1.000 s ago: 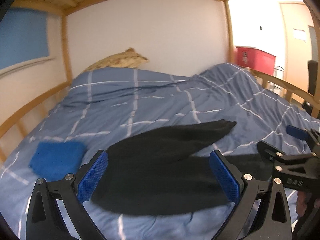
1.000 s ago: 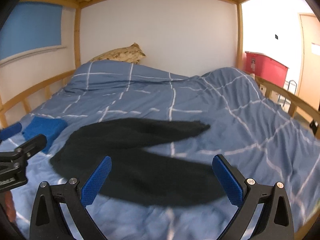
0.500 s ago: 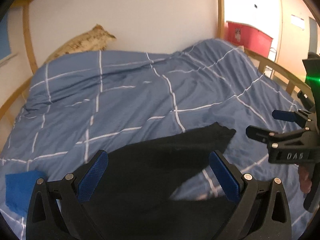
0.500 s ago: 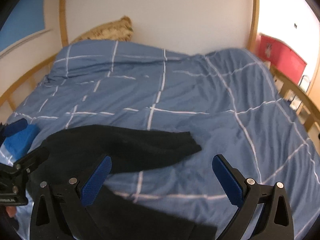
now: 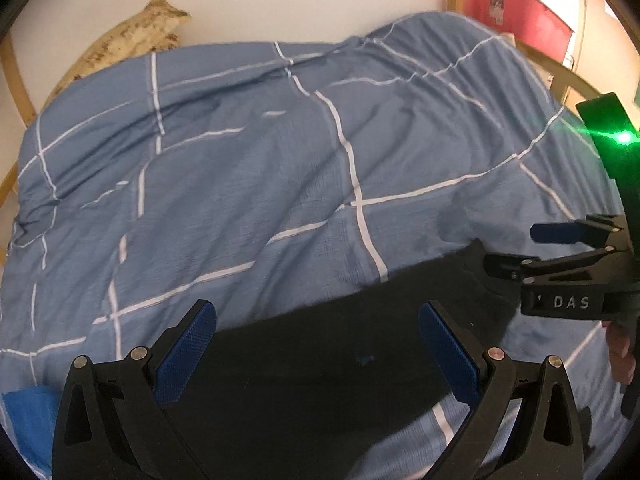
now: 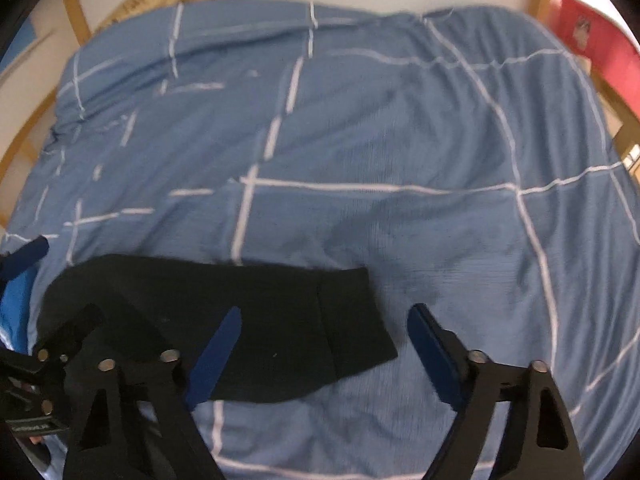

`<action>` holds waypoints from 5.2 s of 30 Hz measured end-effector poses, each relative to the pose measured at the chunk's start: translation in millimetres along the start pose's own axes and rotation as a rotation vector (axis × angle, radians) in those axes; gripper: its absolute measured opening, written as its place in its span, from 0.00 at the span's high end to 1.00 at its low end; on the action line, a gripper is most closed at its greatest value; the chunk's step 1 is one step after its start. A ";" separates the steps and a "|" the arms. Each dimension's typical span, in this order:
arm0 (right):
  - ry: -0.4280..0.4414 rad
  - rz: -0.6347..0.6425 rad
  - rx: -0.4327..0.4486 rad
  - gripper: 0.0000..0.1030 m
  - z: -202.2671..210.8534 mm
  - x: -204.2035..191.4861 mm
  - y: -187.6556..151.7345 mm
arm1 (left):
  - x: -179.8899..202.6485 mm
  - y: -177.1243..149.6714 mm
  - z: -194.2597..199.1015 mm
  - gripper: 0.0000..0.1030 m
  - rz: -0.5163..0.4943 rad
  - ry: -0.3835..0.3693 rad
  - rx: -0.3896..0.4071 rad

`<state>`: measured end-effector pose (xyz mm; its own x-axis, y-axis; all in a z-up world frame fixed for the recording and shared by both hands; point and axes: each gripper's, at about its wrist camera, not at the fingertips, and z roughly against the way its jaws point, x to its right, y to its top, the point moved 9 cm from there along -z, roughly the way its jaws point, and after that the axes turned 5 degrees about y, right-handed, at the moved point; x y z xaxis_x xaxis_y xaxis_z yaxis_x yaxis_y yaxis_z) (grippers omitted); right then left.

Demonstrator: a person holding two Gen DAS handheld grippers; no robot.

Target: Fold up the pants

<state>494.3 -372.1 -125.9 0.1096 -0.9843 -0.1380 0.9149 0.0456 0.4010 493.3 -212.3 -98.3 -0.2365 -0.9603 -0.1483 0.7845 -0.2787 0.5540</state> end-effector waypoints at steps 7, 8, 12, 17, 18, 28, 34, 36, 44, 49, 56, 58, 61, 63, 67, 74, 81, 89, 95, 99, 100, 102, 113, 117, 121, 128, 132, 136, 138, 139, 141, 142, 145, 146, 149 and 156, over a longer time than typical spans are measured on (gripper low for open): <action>0.034 -0.048 -0.087 0.35 -46.4 11.4 1.3 | 1.0 4.8 -35.1 0.00 0.057 -0.023 -0.059; 0.030 -0.055 -0.093 0.36 -50.3 13.6 1.0 | 1.5 4.9 -37.6 0.00 0.058 -0.023 -0.062; 0.027 -0.075 -0.095 0.37 -60.6 23.7 3.3 | 4.2 4.6 -44.3 0.00 0.036 -0.011 -0.056; 0.080 -0.118 -0.123 0.49 -77.4 29.0 -4.1 | 6.2 8.0 -47.0 0.00 -0.013 0.018 -0.033; 0.084 -0.116 -0.120 0.49 -78.2 28.6 -5.1 | 5.9 8.9 -47.1 0.00 -0.022 0.028 -0.027; 0.100 -0.089 0.016 0.87 -51.5 26.1 1.3 | 11.8 16.5 -48.4 0.00 -0.017 0.025 0.011; 0.018 -0.106 0.029 0.87 -59.0 40.6 14.3 | 13.2 14.1 -52.2 0.00 -0.003 0.023 0.012; -0.031 -0.078 0.016 0.87 -68.7 38.0 9.6 | 10.8 11.6 -52.7 0.00 0.004 0.023 0.007; -0.301 -0.087 0.107 0.46 -33.5 46.1 10.8 | -0.4 0.3 -29.2 0.00 0.033 0.001 0.016; -0.207 -0.103 0.208 0.45 28.3 9.1 -14.3 | -5.3 -19.5 25.3 0.00 0.030 -0.051 0.087; -0.126 -0.041 0.366 0.34 118.7 -42.5 -68.0 | -24.3 -63.8 123.3 0.00 0.089 -0.124 0.169; -0.104 -0.022 0.379 0.34 133.0 -49.4 -80.8 | -26.1 -77.2 141.4 0.00 0.093 -0.133 0.177; -0.078 -0.004 0.396 0.34 154.5 -57.2 -109.7 | -24.8 -100.8 164.7 0.00 0.106 -0.119 0.185; -0.094 -0.011 0.398 0.34 163.8 -52.8 -130.5 | -17.3 -117.9 172.6 0.00 0.098 -0.122 0.187; -0.139 -0.064 0.381 0.34 166.3 -30.5 -171.7 | 1.6 -156.6 179.4 0.00 0.103 -0.118 0.190; -0.074 -0.280 0.350 0.33 143.9 11.9 -238.6 | 37.5 -203.8 167.2 0.00 0.138 -0.108 0.164; 0.070 -0.503 0.280 0.36 101.8 26.3 -281.5 | 55.6 -225.9 160.5 0.00 0.159 -0.096 0.154; 0.192 -0.527 0.280 0.62 77.9 7.4 -285.0 | 57.8 -237.9 150.7 0.00 0.170 -0.071 0.121; 0.129 -0.573 0.314 0.86 85.9 19.5 -296.4 | 54.2 -246.9 149.7 0.00 0.167 -0.054 0.122; 0.106 -0.628 0.285 0.83 75.2 20.4 -305.9 | 41.0 -255.5 151.6 0.00 0.176 -0.041 0.121; 0.078 -0.625 0.291 0.75 78.6 17.2 -307.9 | 34.0 -258.4 153.3 0.00 0.186 -0.036 0.123; 0.027 -0.623 0.323 0.62 91.9 10.0 -311.1 | 16.9 -264.0 158.3 0.00 0.216 -0.036 0.131; 0.121 -0.589 0.555 0.45 147.4 -92.1 -309.2 | -107.1 -306.0 196.3 0.03 0.356 0.034 0.195; 0.153 -0.554 0.553 0.45 133.8 -125.2 -303.8 | -143.2 -325.7 202.5 0.07 0.367 0.092 0.210; 0.174 -0.536 0.547 0.45 119.8 -148.7 -305.4 | -164.9 -338.1 190.6 0.21 0.398 0.095 0.178; 0.158 -0.543 0.495 0.45 86.5 -162.7 -311.8 | -175.5 -348.5 158.2 0.35 0.410 0.071 0.129; 0.136 -0.554 0.503 0.46 77.4 -159.2 -311.2 | -173.9 -348.4 140.1 0.41 0.406 0.053 0.104; 0.132 -0.560 0.496 0.46 67.4 -158.3 -307.7 | -173.3 -351.8 120.2 0.44 0.424 0.033 0.066; 0.125 -0.551 0.493 0.47 62.6 -157.6 -306.4 | -174.3 -354.8 111.1 0.44 0.427 0.037 0.054; 0.121 -0.547 0.488 0.47 60.3 -156.8 -306.1 | -174.5 -356.1 107.4 0.44 0.428 0.037 0.048; 0.110 -0.543 0.473 0.49 54.1 -155.0 -304.5 | -174.2 -357.5 101.0 0.45 0.427 0.038 0.044; 0.105 -0.545 0.466 0.51 51.6 -154.3 -304.0 | -173.2 -357.6 98.3 0.45 0.419 0.041 0.048; 0.098 -0.547 0.452 0.52 45.4 -151.5 -305.0 | -172.6 -359.7 91.0 0.45 0.409 0.041 0.052; 0.094 -0.549 0.448 0.53 44.2 -150.7 -305.1 | -172.7 -359.7 88.7 0.46 0.414 0.034 0.051; 0.076 -0.539 0.448 0.55 45.0 -150.6 -302.0 | -173.8 -357.2 85.8 0.63 0.438 0.003 0.054; 0.014 -0.446 0.476 0.76 60.9 -154.7 -291.6 | -177.2 -352.6 98.3 0.86 0.441 0.032 0.084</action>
<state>186.9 -243.5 -166.3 -0.2323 -0.8890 -0.3946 0.6020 -0.4501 0.6595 202.3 57.6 -186.8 0.1293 -0.9873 0.0925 0.7565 0.1585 0.6345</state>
